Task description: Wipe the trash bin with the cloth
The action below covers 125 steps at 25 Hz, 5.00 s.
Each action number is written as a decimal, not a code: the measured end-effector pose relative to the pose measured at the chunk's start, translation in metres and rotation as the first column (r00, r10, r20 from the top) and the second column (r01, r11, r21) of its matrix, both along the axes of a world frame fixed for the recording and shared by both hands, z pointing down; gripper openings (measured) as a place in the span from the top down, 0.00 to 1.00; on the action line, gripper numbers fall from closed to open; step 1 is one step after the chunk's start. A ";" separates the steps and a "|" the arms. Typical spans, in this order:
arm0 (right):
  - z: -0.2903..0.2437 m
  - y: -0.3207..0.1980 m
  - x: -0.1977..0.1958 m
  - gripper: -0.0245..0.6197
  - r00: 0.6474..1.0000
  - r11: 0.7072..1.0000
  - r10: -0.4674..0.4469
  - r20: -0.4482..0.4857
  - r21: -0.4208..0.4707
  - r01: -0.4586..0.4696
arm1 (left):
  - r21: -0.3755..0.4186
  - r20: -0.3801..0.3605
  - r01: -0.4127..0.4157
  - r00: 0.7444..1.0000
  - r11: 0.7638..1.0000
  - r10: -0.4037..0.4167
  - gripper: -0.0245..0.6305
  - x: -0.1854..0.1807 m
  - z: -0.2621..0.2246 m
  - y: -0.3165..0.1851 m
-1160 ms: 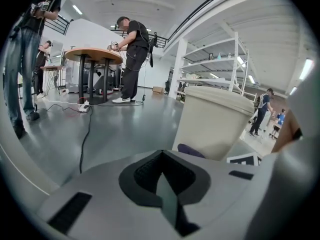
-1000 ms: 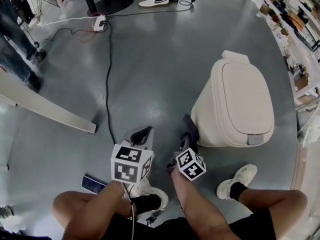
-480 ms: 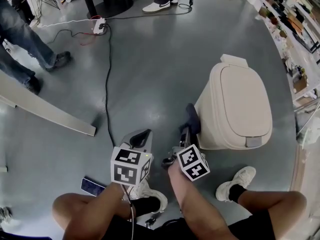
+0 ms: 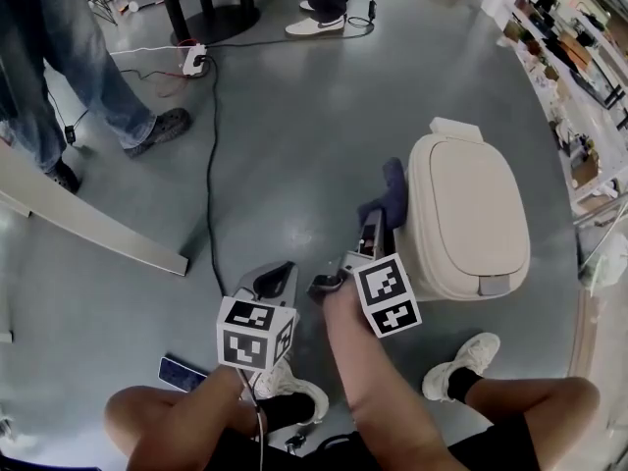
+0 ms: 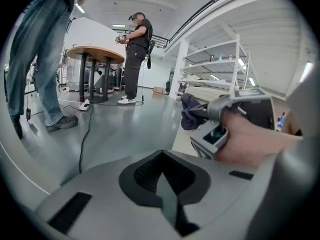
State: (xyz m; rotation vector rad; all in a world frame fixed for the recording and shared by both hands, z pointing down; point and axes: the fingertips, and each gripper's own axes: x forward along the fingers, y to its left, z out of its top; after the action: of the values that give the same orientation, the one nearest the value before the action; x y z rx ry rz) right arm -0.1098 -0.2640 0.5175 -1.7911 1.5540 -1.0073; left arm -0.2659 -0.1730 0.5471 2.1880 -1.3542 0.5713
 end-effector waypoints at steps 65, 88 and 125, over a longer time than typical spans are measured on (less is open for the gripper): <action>-0.060 0.178 -0.020 0.80 0.678 0.843 -0.502 -0.537 -0.131 0.521 | 0.191 -0.064 0.071 0.996 0.979 -0.060 0.96 0.016 -0.098 0.058; -0.242 0.236 0.180 0.80 0.457 0.855 -0.421 -0.784 -0.174 0.489 | 0.318 -0.136 0.021 0.990 0.948 0.024 0.96 0.187 -0.267 0.128; -0.243 0.308 0.193 0.80 0.435 0.916 -0.231 -0.871 -0.044 0.398 | 0.471 -0.110 0.059 0.994 0.880 -0.008 0.96 0.196 -0.271 0.190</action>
State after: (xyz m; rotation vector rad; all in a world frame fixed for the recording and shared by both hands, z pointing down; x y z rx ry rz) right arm 0.0830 0.0443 0.2744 -2.0293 2.5716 0.0417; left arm -0.0703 0.0173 0.2759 2.5240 -1.5998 0.1058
